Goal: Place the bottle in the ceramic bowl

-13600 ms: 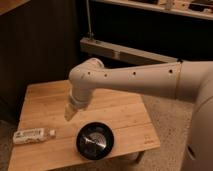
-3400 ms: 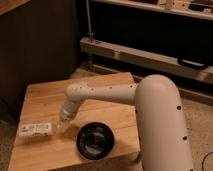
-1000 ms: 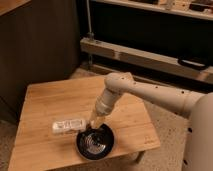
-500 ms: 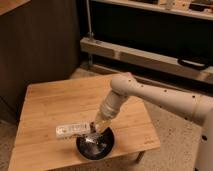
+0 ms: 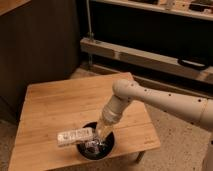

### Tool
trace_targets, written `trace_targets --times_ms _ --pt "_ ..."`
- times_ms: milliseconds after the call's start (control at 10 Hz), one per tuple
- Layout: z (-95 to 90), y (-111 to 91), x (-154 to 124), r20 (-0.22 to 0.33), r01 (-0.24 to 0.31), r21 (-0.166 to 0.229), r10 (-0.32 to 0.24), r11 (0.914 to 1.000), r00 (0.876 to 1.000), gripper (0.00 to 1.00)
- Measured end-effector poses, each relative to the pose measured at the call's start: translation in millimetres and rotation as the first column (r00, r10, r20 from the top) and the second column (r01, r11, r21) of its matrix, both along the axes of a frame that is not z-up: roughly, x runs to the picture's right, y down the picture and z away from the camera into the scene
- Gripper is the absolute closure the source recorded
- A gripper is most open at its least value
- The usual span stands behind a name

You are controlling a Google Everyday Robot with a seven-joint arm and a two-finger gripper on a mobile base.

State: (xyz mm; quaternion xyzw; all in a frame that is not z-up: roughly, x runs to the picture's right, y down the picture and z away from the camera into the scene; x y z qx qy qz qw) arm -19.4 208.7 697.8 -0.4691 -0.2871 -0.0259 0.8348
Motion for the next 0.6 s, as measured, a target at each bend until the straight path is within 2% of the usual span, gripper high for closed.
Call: trace_targets --times_ms 600 --pt "4.1 26.5 29.3 -0.063 0.032 -0.033 -0.034 0.9990 0.997 1.00"
